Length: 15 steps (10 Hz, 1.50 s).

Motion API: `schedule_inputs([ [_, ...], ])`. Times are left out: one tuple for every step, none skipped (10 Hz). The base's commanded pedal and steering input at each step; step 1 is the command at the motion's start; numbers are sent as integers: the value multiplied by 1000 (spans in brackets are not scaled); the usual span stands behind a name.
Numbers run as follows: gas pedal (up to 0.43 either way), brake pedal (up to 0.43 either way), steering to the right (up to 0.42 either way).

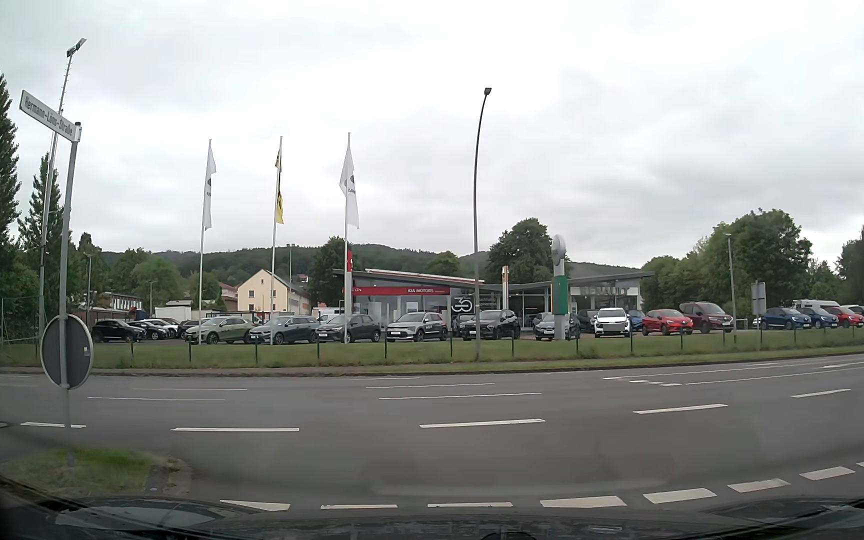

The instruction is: Follow the waypoints while adhering to traffic rules and regulations

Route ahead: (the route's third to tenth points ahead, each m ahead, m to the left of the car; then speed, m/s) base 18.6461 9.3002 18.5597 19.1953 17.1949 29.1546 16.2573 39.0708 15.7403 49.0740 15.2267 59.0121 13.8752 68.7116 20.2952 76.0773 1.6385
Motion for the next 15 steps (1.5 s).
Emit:
schedule_inputs([
  [110,0,0],
  [118,0,-1],
  [118,0,-1],
  [130,0,-1],
  [130,0,-2],
  [130,0,-4],
  [130,0,-4],
  [98,0,-5],
  [87,0,-5],
  [87,0,-5],
  [87,0,-5],
  [87,0,-6],
  [87,0,-8],
  [87,0,-10],
  [87,0,-11],
])
